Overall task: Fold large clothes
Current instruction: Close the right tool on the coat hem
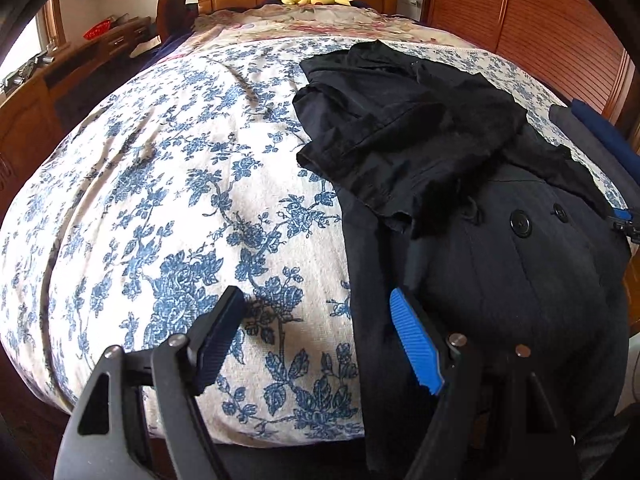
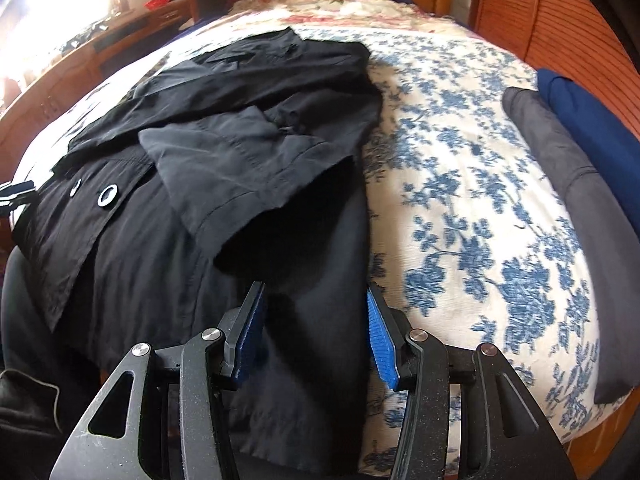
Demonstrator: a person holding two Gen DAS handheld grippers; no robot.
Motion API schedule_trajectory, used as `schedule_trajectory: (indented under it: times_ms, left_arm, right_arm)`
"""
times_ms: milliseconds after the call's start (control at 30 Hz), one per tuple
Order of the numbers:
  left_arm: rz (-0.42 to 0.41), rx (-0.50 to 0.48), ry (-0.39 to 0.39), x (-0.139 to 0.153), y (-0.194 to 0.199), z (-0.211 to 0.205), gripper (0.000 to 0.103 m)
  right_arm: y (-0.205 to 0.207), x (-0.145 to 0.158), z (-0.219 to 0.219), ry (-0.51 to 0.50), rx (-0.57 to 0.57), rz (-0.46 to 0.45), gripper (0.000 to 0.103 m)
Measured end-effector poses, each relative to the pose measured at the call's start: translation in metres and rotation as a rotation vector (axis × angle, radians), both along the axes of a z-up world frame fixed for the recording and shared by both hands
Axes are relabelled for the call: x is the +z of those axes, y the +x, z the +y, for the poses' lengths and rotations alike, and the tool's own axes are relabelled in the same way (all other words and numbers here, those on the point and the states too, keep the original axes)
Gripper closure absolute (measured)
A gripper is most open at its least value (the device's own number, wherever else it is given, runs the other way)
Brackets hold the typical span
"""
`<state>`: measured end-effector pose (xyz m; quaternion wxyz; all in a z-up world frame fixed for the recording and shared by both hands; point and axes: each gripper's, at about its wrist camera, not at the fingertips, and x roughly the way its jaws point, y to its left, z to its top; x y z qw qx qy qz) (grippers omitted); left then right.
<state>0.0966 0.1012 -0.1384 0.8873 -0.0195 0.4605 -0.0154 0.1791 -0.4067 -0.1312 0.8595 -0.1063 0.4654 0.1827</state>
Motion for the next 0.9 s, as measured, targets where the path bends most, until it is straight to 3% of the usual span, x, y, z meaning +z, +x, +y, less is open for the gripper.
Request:
schedule_trajectory:
  times_ms: [33, 167, 600, 767, 900]
  left_arm:
    - [0.0, 0.0, 0.001, 0.0, 0.0, 0.0, 0.027]
    - [-0.001, 0.001, -0.003, 0.0, 0.0, 0.001, 0.027]
    - [-0.003, -0.002, -0.02, 0.002, -0.008, 0.0, 0.028]
    - [-0.018, -0.016, -0.05, 0.007, -0.02, -0.003, 0.052]
    - [-0.018, -0.036, -0.068, 0.008, -0.031, -0.007, 0.06]
  right_arm:
    - [0.0, 0.0, 0.003, -0.003, 0.01, 0.001, 0.055]
    - [0.0, 0.002, 0.013, 0.005, 0.052, 0.004, 0.083]
    - [-0.005, 0.003, 0.007, 0.045, 0.024, 0.025, 0.083]
    - [-0.005, 0.002, 0.009, 0.045, 0.024, 0.027, 0.083]
    - [-0.006, 0.005, 0.013, 0.048, 0.039, 0.004, 0.092]
